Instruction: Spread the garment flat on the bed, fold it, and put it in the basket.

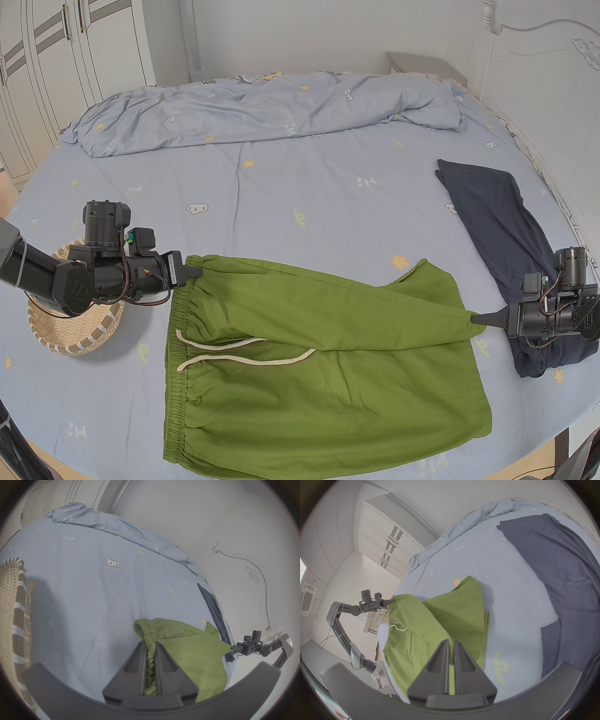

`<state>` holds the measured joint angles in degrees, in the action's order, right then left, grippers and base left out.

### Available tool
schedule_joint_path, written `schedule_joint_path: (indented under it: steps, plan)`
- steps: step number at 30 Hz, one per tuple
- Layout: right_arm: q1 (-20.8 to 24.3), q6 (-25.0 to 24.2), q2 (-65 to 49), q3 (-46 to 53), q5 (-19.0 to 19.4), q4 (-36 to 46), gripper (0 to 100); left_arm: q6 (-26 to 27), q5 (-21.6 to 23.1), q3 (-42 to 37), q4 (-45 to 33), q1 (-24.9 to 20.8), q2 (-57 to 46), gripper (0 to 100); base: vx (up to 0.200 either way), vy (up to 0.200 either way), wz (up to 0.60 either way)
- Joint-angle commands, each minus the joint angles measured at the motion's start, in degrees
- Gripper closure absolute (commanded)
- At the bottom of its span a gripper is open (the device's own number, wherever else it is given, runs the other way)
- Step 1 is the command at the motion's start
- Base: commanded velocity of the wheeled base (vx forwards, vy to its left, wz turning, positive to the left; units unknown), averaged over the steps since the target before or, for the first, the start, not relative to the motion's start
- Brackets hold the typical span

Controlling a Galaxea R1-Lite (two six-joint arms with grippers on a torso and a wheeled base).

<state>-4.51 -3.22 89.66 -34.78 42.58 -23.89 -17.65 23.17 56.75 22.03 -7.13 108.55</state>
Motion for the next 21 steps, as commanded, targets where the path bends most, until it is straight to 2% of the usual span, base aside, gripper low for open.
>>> schedule_joint_path:
  steps: [1,4,7,9,10,12,13,21]
  plan:
    - [0.3,-0.2,-0.8,-0.5,0.2,0.4,100,0.0,-0.1,-0.5,0.0,0.5,-1.0,100,0.0,0.0,0.0]
    - [2.1,-0.9,-6.3,-1.5,0.1,2.2,100,0.0,0.1,-0.6,0.0,1.0,-1.8,100,0.0,0.0,0.0]
    - [6.4,-1.5,-14.2,-5.9,0.1,12.8,100,0.0,0.1,-0.6,0.0,1.1,-1.7,100,0.0,0.0,0.0]
    - [7.0,-1.5,-15.9,-7.4,0.1,15.9,100,0.0,0.2,-0.6,0.0,1.1,-1.7,100,0.0,0.0,0.0]
    - [8.3,-1.4,-20.1,-11.7,0.0,24.8,100,0.0,0.2,-0.6,0.0,1.1,-1.7,100,0.0,0.0,0.0]
    - [8.8,-1.4,-21.5,-13.2,0.1,27.6,100,0.0,0.2,-0.6,0.0,1.0,-1.7,100,0.0,0.0,0.0]
    - [9.6,-1.4,-24.4,-15.2,0.0,31.8,100,0.0,0.2,-0.6,0.0,1.1,-1.7,100,0.0,0.0,0.0]
    - [10.8,-1.4,-30.3,-15.5,0.0,38.7,100,0.0,0.2,-0.7,0.0,0.9,-2.0,100,0.0,0.0,0.0]
